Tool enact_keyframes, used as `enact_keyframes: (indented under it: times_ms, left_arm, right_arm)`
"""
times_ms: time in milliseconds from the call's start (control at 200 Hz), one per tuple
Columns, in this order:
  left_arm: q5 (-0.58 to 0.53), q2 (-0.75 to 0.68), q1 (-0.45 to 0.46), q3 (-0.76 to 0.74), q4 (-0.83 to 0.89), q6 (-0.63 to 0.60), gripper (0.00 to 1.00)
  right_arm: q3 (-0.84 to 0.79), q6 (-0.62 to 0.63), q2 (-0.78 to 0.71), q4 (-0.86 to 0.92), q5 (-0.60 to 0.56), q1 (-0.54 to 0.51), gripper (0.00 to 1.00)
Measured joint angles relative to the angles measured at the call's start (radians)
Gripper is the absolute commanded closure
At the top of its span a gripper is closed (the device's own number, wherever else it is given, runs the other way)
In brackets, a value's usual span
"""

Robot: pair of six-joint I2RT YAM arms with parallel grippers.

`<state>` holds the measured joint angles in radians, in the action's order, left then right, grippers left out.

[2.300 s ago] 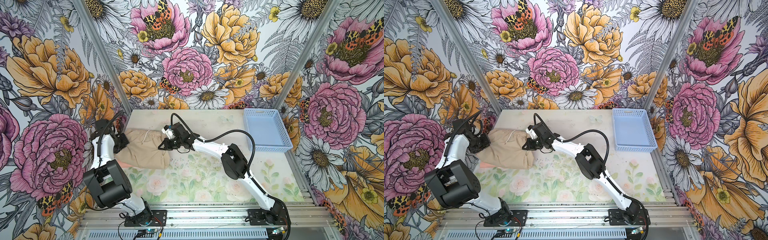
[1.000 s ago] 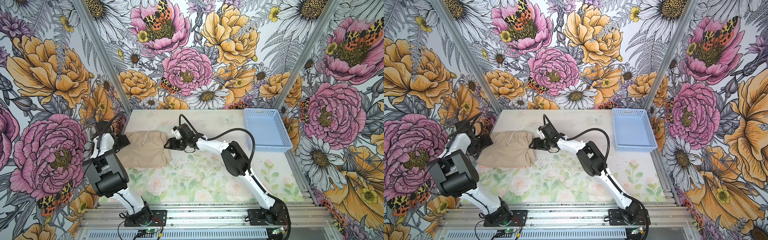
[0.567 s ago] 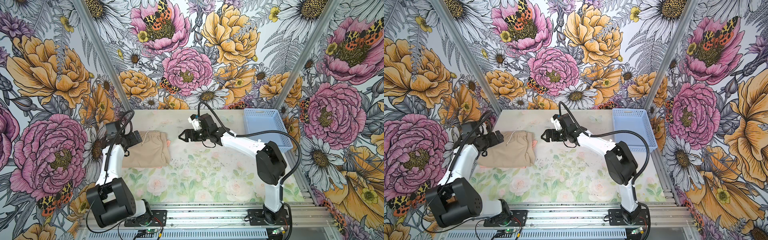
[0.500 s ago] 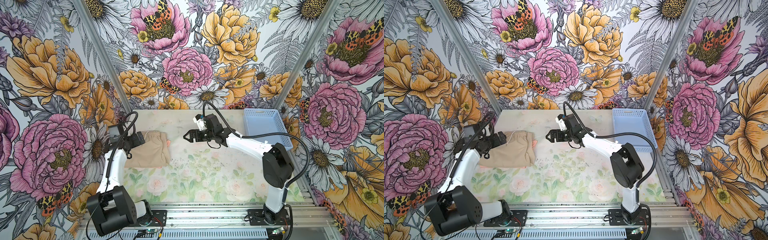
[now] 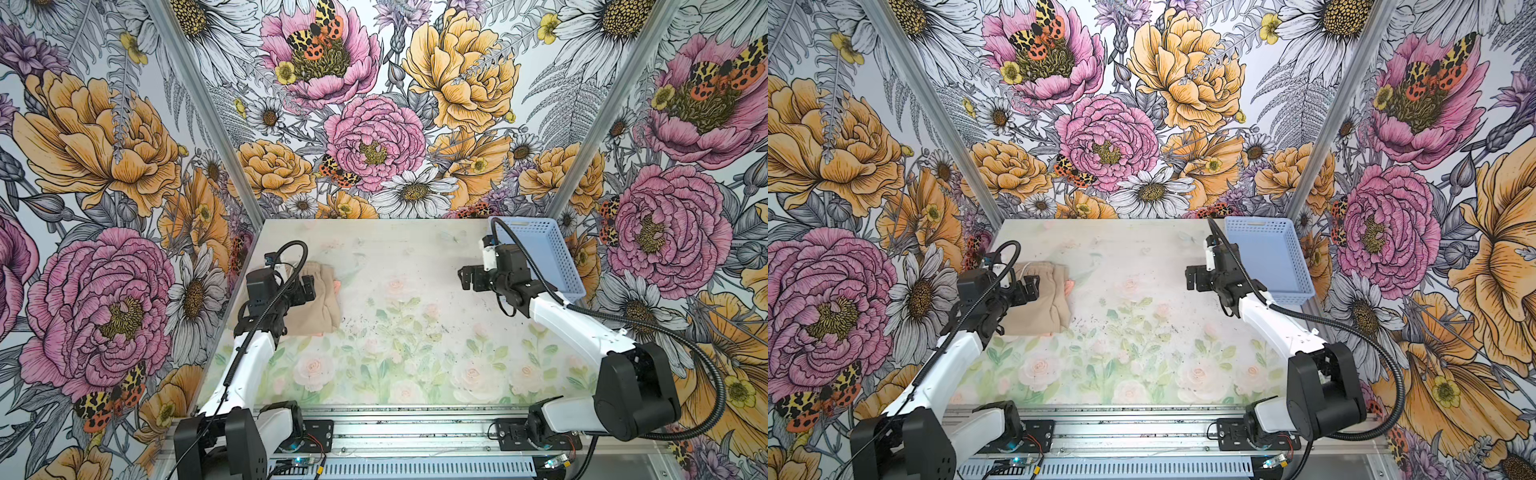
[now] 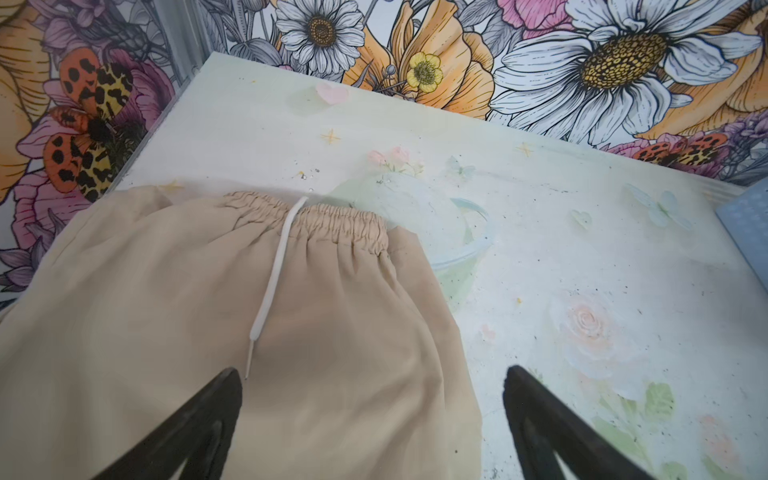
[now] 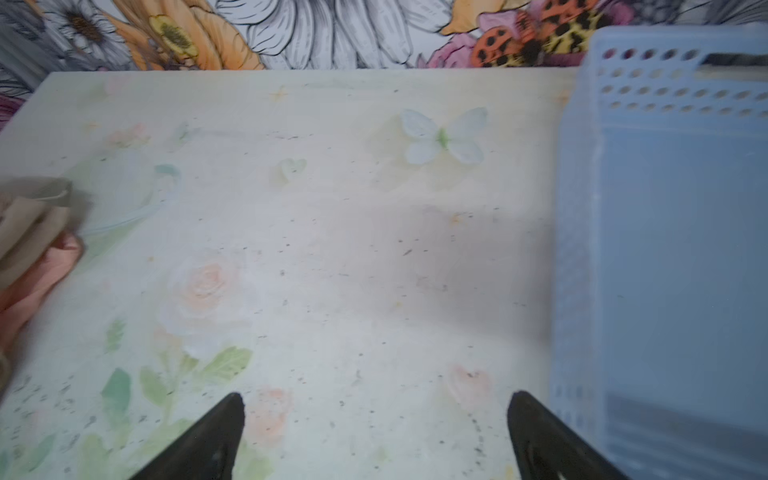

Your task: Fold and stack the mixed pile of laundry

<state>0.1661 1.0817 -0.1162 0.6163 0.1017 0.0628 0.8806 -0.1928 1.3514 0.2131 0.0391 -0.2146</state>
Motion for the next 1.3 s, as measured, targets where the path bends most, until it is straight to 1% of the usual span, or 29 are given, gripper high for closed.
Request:
enact_keyframes:
  times_ms: [115, 285, 435, 730, 871, 941, 1091, 1301]
  left_arm:
    - [-0.001, 0.012, 0.035, -0.064, -0.103, -0.018, 0.01]
    - [-0.019, 0.084, 0.035, -0.095, -0.237, -0.037, 0.01]
    - [-0.026, 0.152, 0.035, -0.122, -0.367, -0.048, 0.01]
    - [-0.039, 0.293, 0.031, -0.175, -0.650, -0.062, 0.01]
    - [-0.047, 0.394, 0.034, -0.183, -0.792, -0.059, 0.01]
    - [-0.066, 0.427, 0.045, -0.187, -0.823, -0.061, 0.01]
    - [-0.085, 0.449, 0.060, -0.205, -0.894, -0.063, 0.01]
    - [-0.093, 0.452, 0.060, -0.206, -0.936, -0.063, 0.01]
  right_arm:
    - [-0.123, 0.059, -0.040, -0.100, -0.041, 0.089, 0.00]
    - [-0.274, 0.102, -0.019, -0.311, -0.056, 0.167, 0.00]
    - [-0.370, 0.127, 0.023, -0.531, -0.061, 0.188, 0.00]
    - [-0.470, 0.151, 0.114, -0.887, -0.073, 0.201, 0.00]
    - [-0.505, 0.151, 0.151, -0.993, -0.095, 0.203, 0.00]
    - [-0.512, 0.153, 0.169, -1.029, -0.115, 0.200, 0.00]
    - [-0.513, 0.153, 0.173, -1.076, -0.154, 0.193, 0.00]
    - [-0.519, 0.153, 0.174, -1.109, -0.189, 0.187, 0.00]
